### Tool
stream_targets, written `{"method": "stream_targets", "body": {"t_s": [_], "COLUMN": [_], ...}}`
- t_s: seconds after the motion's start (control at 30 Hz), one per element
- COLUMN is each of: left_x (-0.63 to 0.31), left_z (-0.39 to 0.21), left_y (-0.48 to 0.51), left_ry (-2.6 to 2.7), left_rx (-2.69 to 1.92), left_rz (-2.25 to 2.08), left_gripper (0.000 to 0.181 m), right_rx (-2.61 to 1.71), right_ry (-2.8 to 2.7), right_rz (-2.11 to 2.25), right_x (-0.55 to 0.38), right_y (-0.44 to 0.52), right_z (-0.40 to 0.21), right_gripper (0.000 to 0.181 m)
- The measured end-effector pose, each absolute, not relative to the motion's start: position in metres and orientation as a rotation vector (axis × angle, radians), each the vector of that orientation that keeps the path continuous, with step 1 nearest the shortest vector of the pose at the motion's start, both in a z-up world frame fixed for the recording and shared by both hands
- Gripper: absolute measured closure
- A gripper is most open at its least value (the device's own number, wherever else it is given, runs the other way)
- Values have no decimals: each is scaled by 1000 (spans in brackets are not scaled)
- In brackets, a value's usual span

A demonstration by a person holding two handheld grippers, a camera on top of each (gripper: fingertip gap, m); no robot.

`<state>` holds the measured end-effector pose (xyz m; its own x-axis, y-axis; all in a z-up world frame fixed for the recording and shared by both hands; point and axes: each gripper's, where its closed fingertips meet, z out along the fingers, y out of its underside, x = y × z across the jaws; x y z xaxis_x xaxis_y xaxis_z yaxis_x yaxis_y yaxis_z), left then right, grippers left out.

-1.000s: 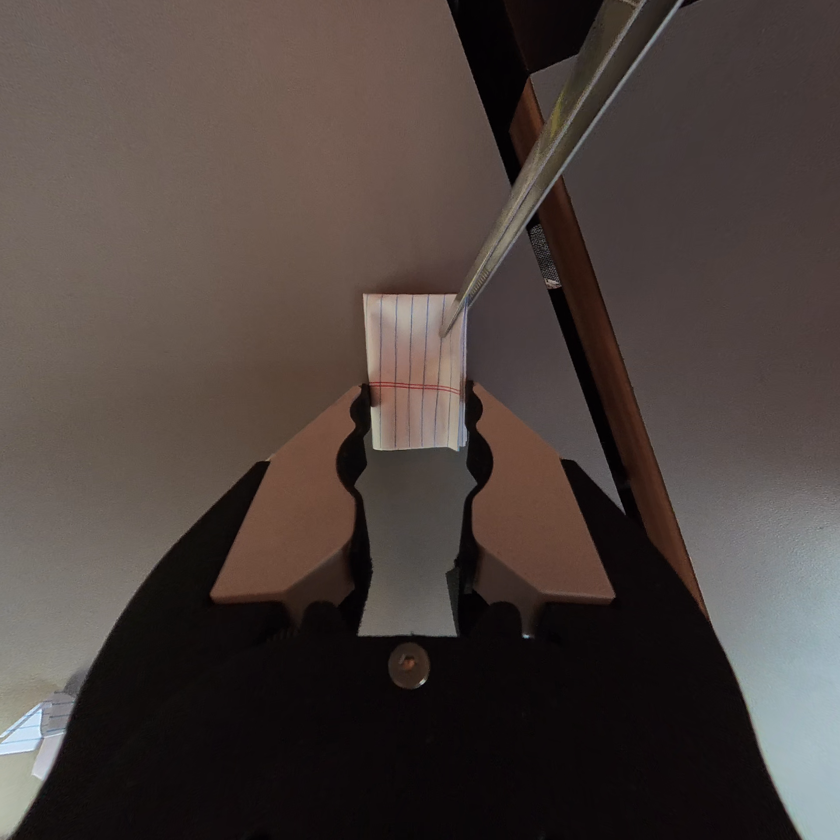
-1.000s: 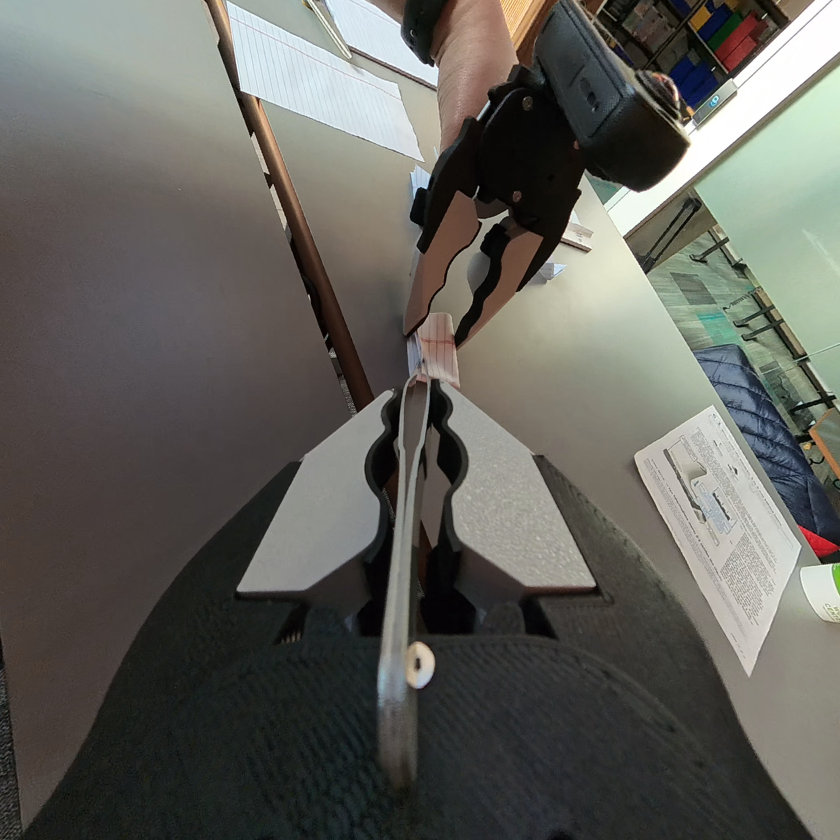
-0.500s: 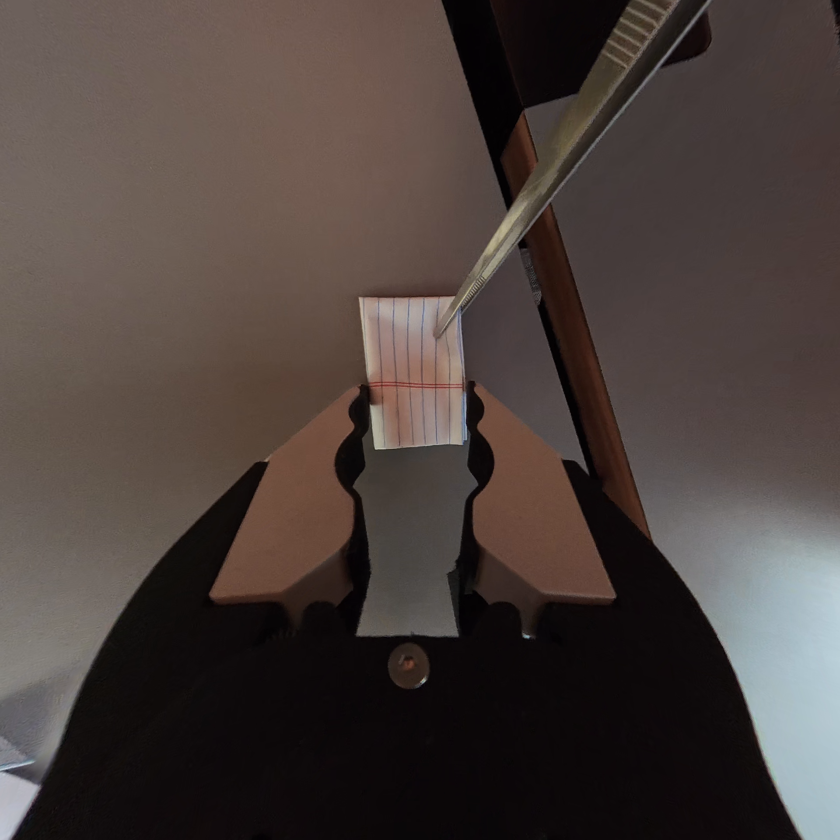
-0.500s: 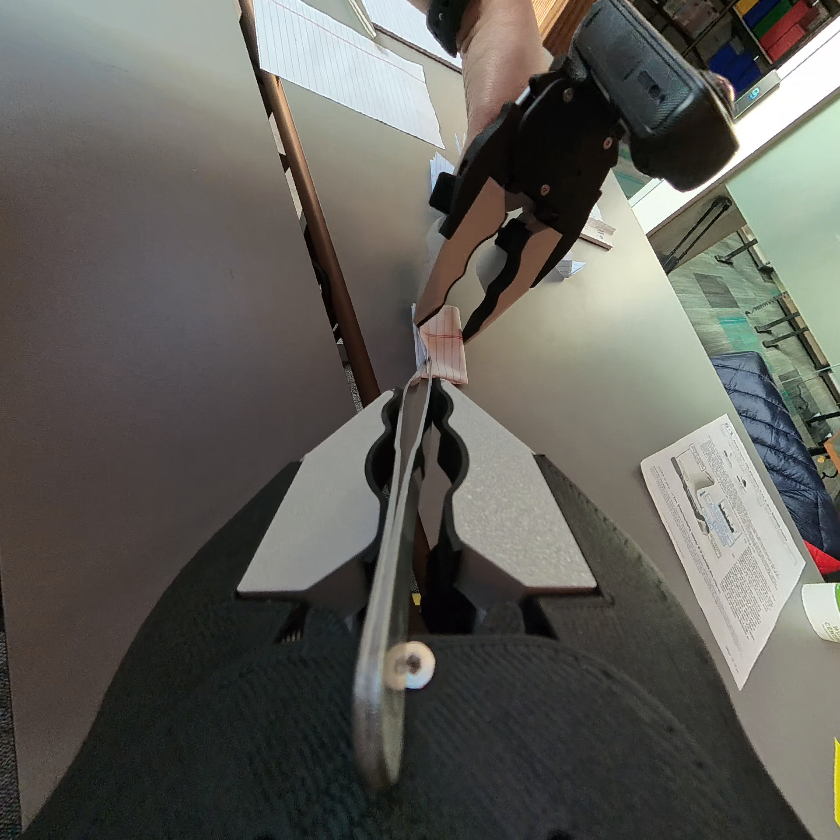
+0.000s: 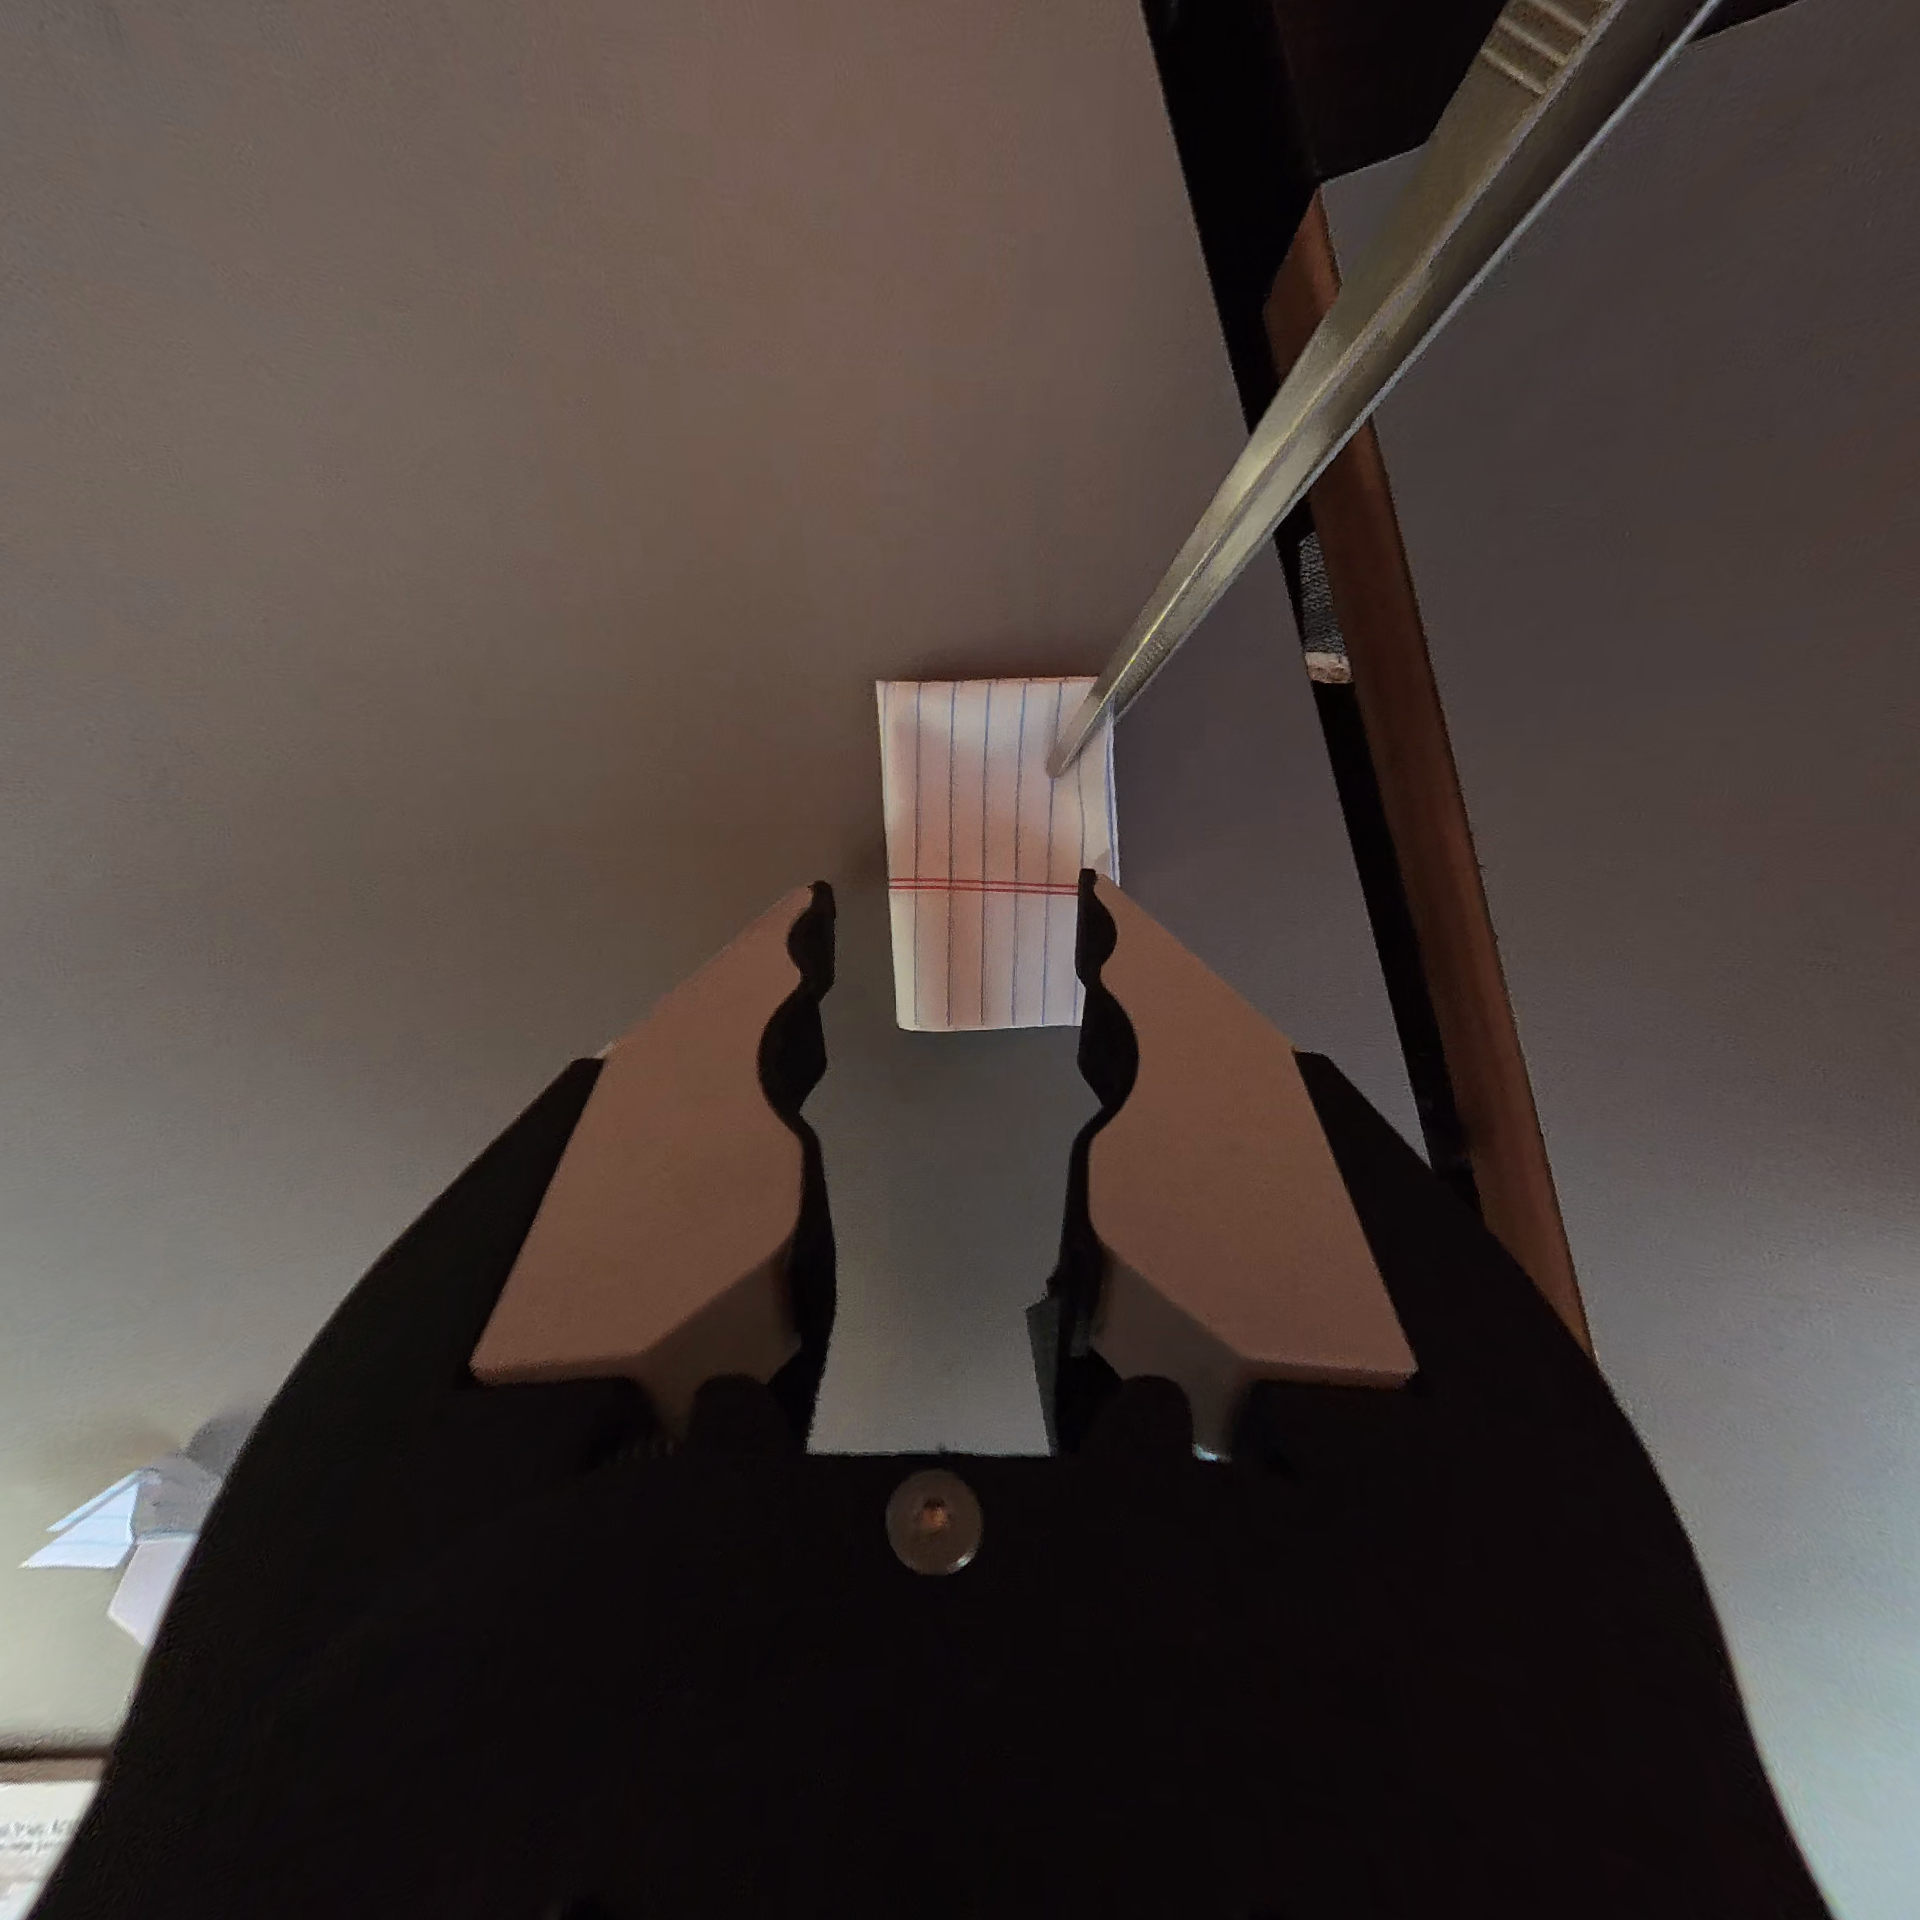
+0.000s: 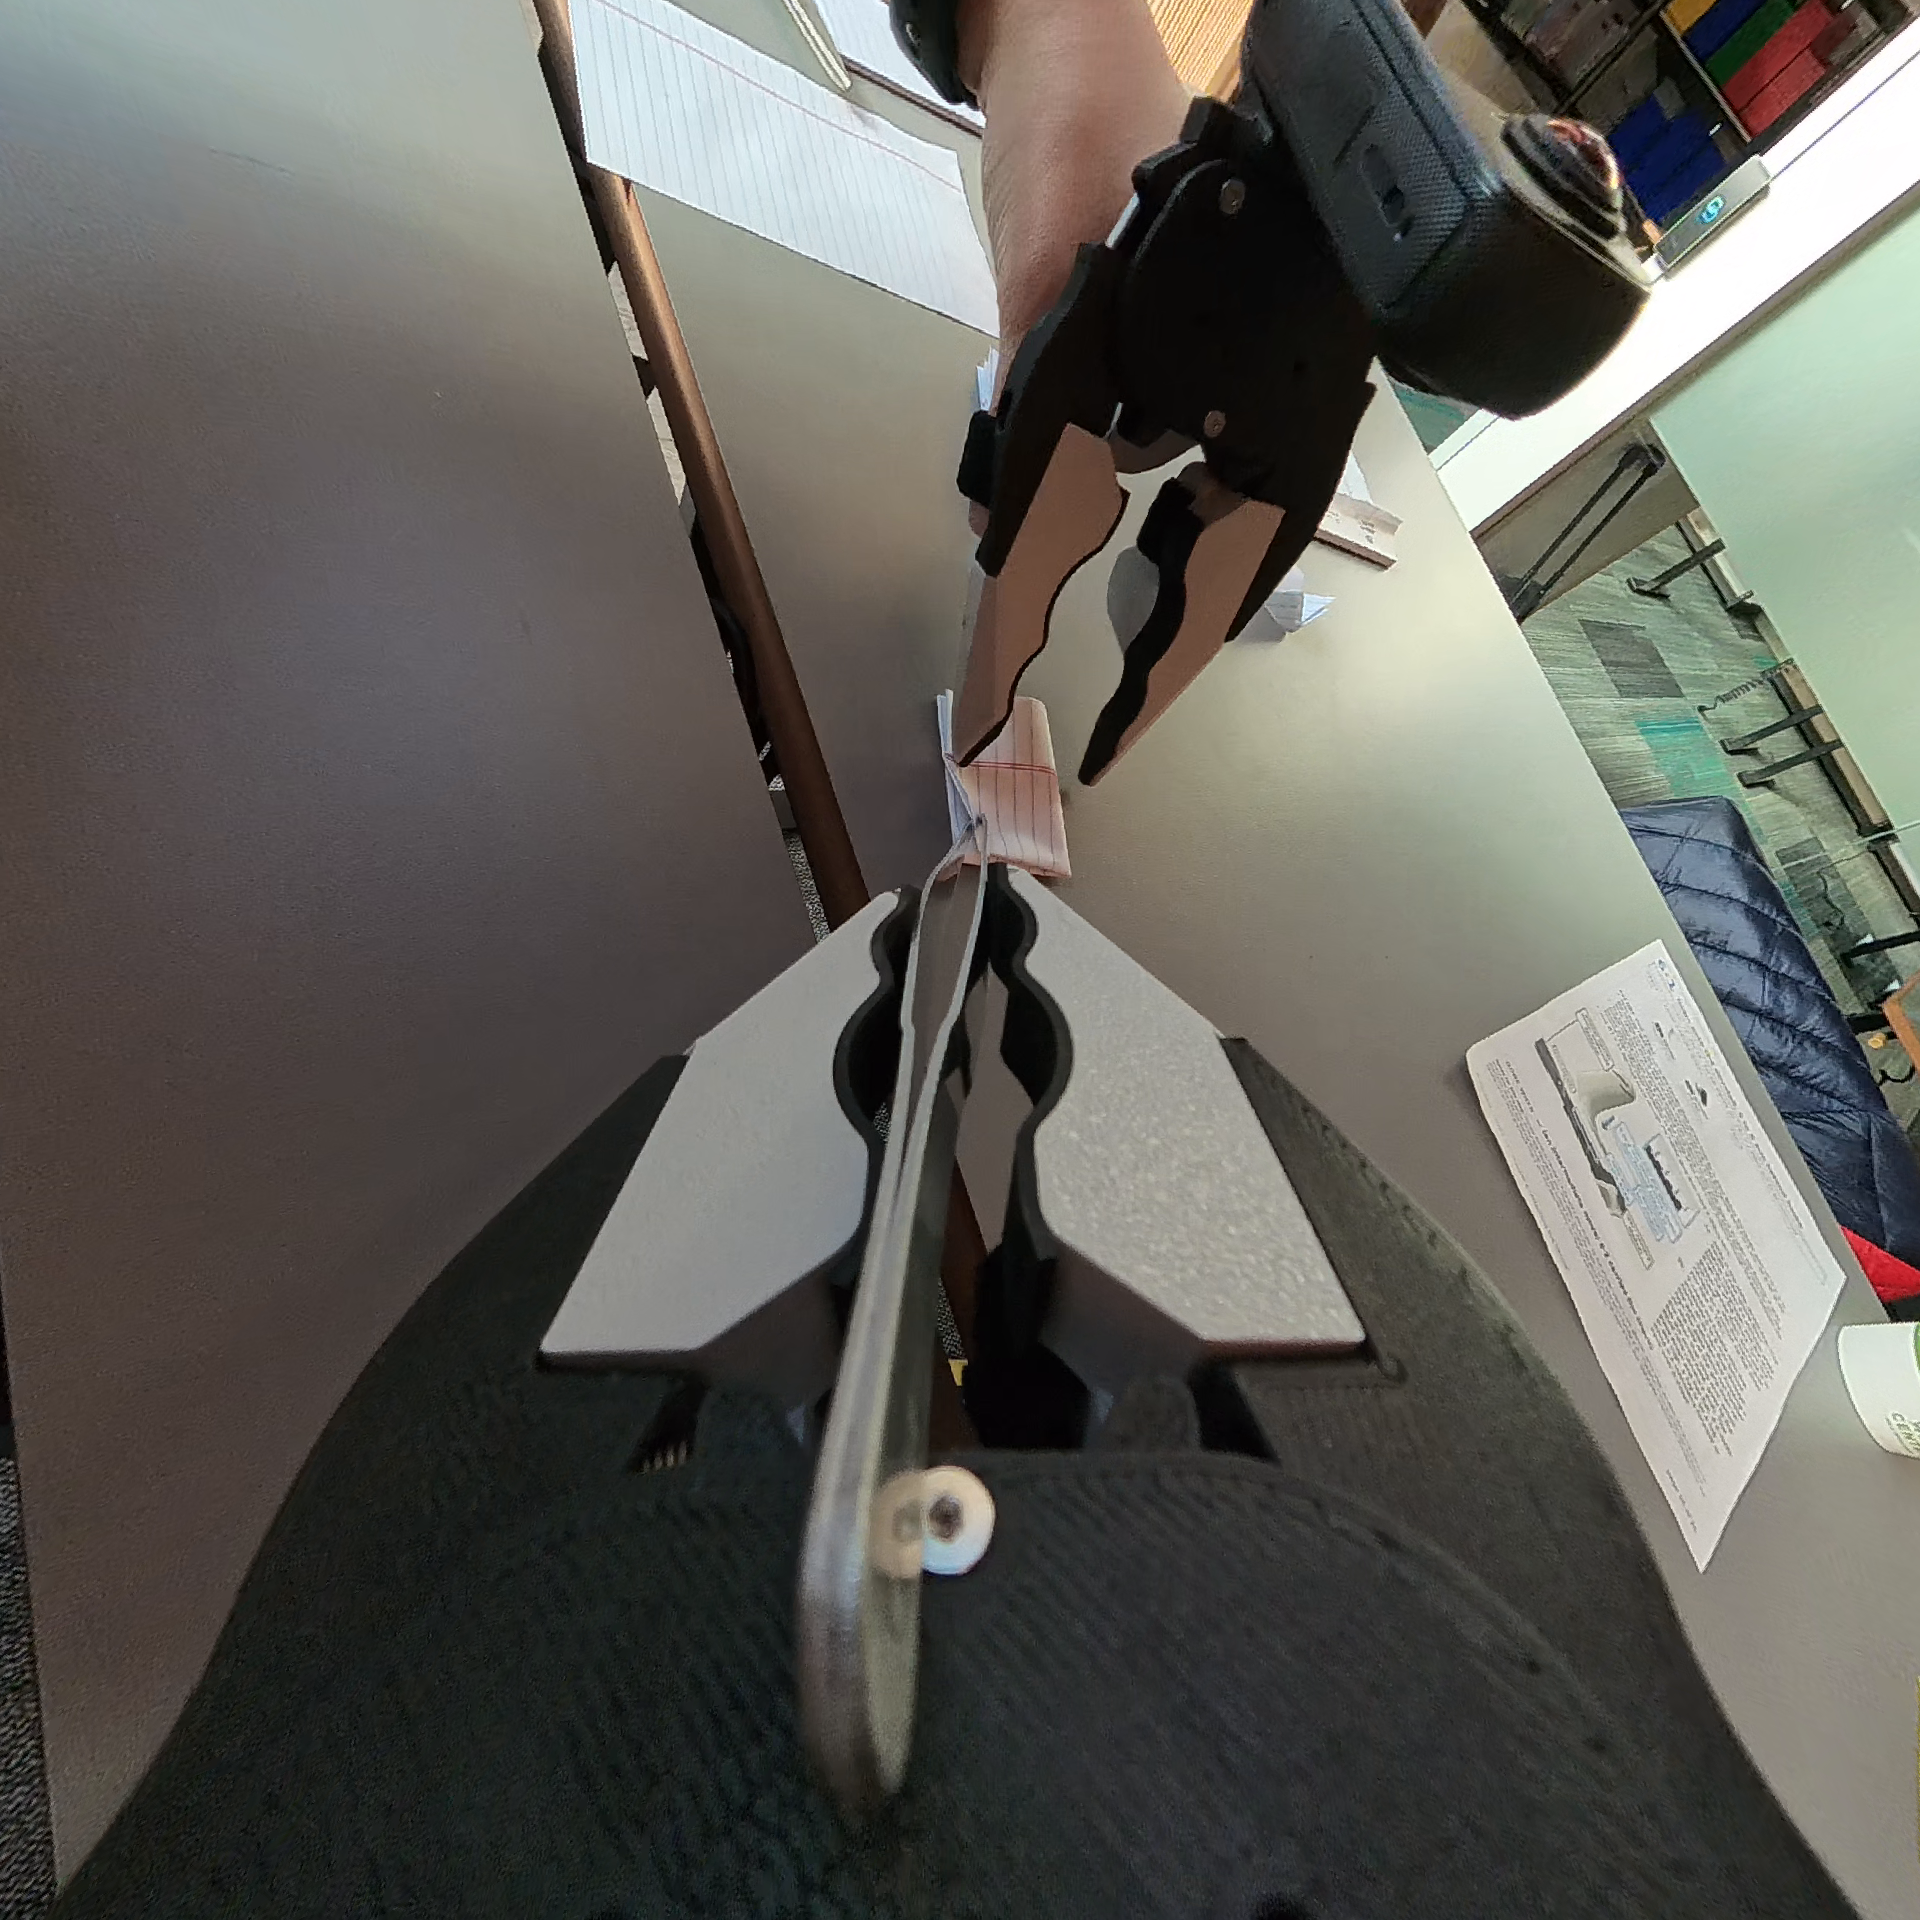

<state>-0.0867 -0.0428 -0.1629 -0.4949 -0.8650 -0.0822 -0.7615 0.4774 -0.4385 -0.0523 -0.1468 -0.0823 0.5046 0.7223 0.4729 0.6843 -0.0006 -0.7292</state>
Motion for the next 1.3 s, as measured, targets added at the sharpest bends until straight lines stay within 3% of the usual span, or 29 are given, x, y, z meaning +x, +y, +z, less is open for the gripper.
{"method": "stream_targets", "body": {"t_s": [0.57,0.77,1.0,1.3], "left_x": [-91,-91,-91,-91], "left_z": [-163,-163,-163,-162], "left_y": [-47,-48,-48,-48], "left_ry": [2355,2356,2354,2354], "left_rx": [-1438,-1430,-1415,-1368], "left_rz": [-519,-513,-501,-474], "left_gripper": [148,148,148,149], "right_rx": [-1724,-1825,-2027,-2262], "right_ry": [-1012,-398,126,136], "right_rz": [110,666,1131,1479], "right_x": [-40,-11,16,27], "right_y": [-159,-144,-101,-66], "right_z": [-65,-54,-99,-115], "right_gripper": [165,168,169,169]}}
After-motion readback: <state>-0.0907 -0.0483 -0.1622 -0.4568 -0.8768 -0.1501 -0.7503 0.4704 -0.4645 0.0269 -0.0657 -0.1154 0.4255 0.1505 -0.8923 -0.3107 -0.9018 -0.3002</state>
